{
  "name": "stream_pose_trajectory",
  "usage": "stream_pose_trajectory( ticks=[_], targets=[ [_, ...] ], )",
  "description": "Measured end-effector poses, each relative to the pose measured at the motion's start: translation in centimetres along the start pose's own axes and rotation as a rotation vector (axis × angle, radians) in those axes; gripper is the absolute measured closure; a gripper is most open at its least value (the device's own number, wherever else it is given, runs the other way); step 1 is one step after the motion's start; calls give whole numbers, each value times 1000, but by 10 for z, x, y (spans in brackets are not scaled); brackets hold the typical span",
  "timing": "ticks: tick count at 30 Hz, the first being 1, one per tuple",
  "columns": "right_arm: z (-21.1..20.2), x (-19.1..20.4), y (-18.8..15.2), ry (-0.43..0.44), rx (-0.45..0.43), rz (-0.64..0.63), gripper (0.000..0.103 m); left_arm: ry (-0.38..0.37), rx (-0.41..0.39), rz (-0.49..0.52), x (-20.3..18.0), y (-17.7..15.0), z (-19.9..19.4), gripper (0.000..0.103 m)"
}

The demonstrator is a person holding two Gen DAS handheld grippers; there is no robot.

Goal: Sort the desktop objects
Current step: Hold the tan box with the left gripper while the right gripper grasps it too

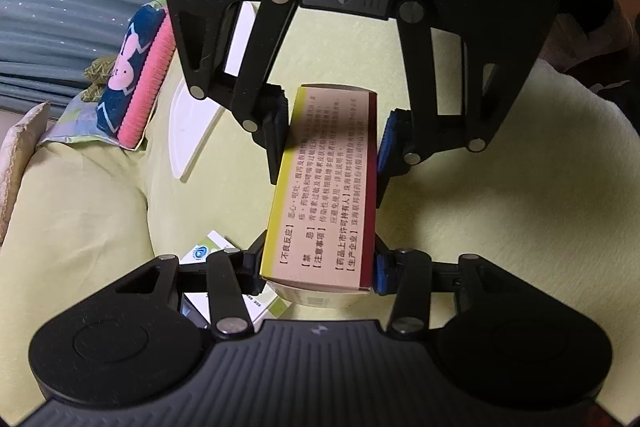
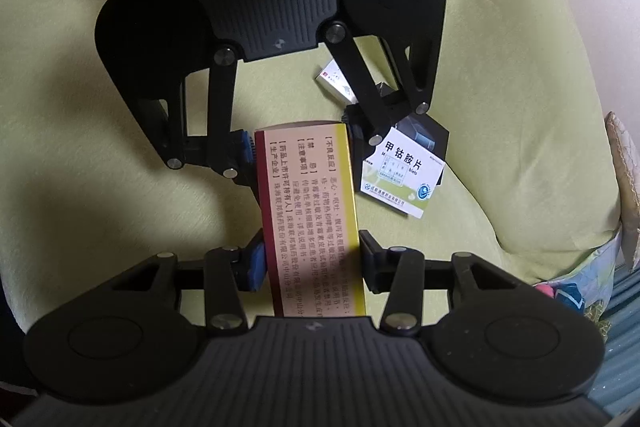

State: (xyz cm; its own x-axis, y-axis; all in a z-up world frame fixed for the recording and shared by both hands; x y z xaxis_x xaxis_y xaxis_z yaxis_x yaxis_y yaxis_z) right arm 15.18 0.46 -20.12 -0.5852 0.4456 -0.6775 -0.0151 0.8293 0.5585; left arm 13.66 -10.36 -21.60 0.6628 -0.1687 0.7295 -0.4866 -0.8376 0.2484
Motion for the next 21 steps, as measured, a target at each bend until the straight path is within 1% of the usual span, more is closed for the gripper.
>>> stream_pose_trajectory(
  ticks=[3,6,14,21],
  targets=[
    [3,5,-1,-10,-7,-33,61,0,12,25,-1,-2,1,52],
    [8,9,-4,-27,4,-76,61,-1,18,38,-2,-4,2,52],
    [3,3,-4,-29,5,-29,63,11,4,28,4,-2,2,52],
    [-9,4,-9,-47,12,-23,63,4,-4,38,6,7,1,52]
  ],
)
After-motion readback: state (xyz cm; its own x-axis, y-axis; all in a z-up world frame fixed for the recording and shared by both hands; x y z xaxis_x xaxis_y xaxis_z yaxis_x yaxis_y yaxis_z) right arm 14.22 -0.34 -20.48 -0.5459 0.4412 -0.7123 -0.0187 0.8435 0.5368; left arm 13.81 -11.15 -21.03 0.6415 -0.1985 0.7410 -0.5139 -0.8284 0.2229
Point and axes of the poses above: each gripper's, at about its wrist camera, not at the fingertips, and z roughly the way its jaws point, x to its left, y to its top, the point moved 8 cm from there along z, roughly the way its jaws point, and after that the axes turned 12 degrees about -x, right-handed, at the moved point
